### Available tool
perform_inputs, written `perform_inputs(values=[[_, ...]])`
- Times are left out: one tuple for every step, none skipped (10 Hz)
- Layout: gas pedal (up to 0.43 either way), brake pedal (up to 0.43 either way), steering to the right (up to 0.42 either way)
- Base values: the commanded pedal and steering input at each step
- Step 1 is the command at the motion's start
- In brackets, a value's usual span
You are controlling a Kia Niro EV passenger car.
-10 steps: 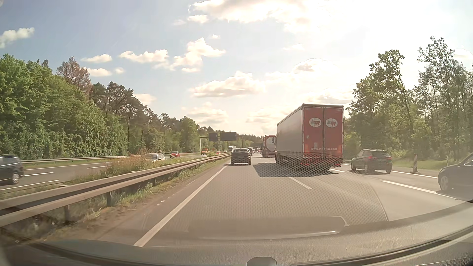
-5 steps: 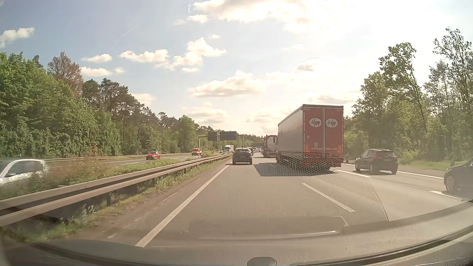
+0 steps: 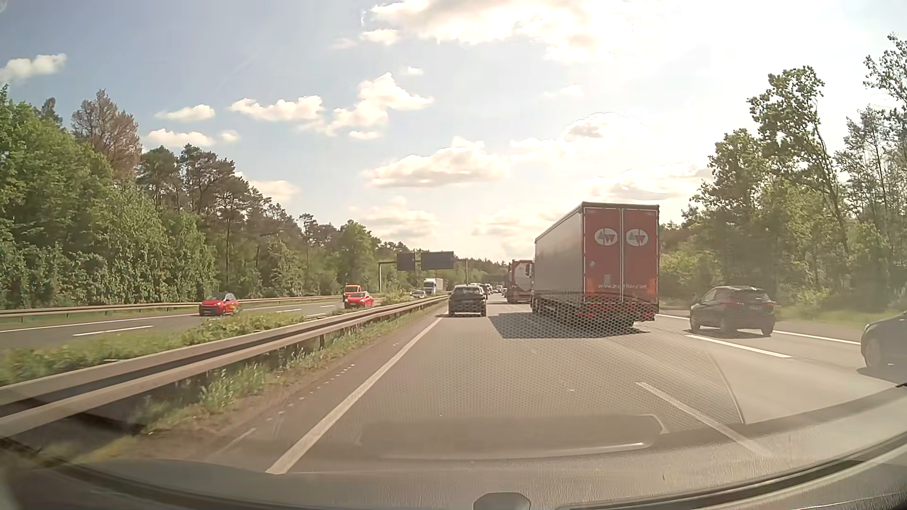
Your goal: Follow the waypoints while adhering to traffic rules and regulations
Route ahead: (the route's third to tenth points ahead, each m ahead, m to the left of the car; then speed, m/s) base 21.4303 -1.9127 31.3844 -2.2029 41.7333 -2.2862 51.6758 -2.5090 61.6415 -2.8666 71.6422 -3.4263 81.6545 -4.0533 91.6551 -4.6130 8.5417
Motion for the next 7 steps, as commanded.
perform_inputs(values=[[0.110, 0.000, 0.000], [0.110, 0.000, 0.001], [0.110, 0.000, 0.002], [0.110, 0.000, 0.004], [0.118, 0.000, 0.005], [0.118, 0.000, 0.005], [0.118, 0.000, 0.005]])
